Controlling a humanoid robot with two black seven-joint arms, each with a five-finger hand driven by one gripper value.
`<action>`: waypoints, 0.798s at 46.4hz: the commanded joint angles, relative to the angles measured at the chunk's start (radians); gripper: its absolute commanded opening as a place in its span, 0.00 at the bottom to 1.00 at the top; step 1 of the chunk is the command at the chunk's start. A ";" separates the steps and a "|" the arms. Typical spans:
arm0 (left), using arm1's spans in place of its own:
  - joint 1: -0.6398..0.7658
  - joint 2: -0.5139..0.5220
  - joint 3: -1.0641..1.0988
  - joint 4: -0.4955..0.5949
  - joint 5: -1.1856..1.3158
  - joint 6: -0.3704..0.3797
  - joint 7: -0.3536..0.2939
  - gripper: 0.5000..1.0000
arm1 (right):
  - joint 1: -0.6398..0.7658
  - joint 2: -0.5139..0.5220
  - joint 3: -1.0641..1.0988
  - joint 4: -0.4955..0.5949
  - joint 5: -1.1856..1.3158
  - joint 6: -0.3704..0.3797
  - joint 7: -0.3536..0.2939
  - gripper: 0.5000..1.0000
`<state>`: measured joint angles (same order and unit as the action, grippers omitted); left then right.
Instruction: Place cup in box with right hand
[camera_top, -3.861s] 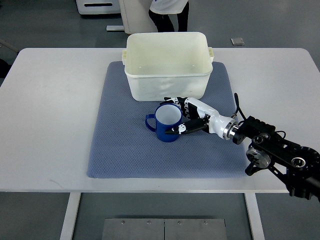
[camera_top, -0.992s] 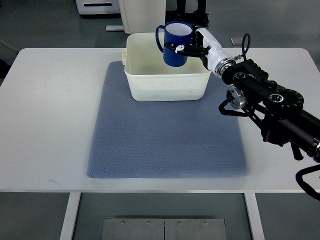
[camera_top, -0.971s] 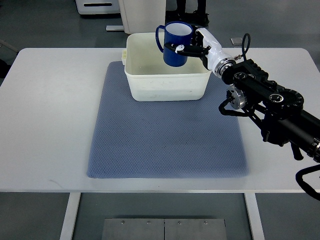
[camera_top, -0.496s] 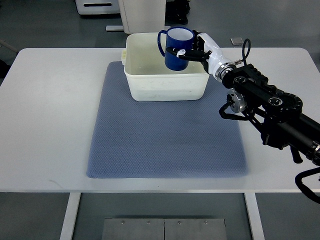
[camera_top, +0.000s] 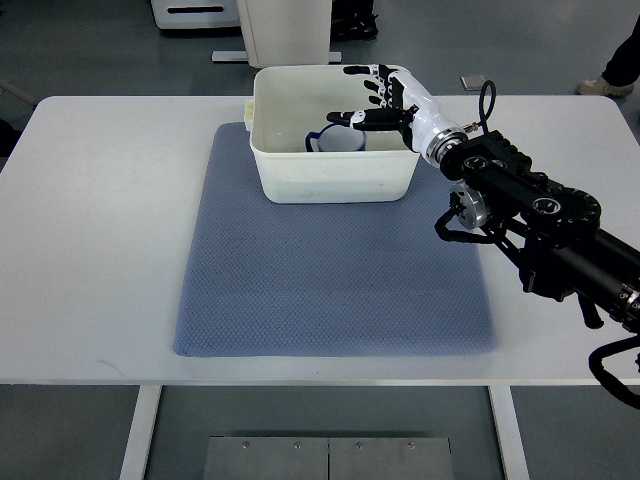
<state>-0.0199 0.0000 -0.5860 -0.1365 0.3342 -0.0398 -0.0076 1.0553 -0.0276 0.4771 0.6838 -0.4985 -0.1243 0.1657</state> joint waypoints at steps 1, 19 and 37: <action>0.000 0.000 0.000 0.000 0.000 0.000 0.000 1.00 | 0.000 0.000 0.000 0.002 0.000 0.000 0.000 0.97; 0.000 0.000 0.000 0.000 0.000 0.000 0.000 1.00 | 0.014 -0.054 0.049 0.025 0.005 0.005 -0.002 0.97; 0.000 0.000 0.000 0.000 0.000 0.000 0.000 1.00 | -0.043 -0.130 0.221 0.031 0.084 0.015 -0.009 0.97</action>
<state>-0.0199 0.0000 -0.5860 -0.1365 0.3343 -0.0399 -0.0077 1.0309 -0.1547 0.6604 0.7154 -0.4192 -0.1088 0.1578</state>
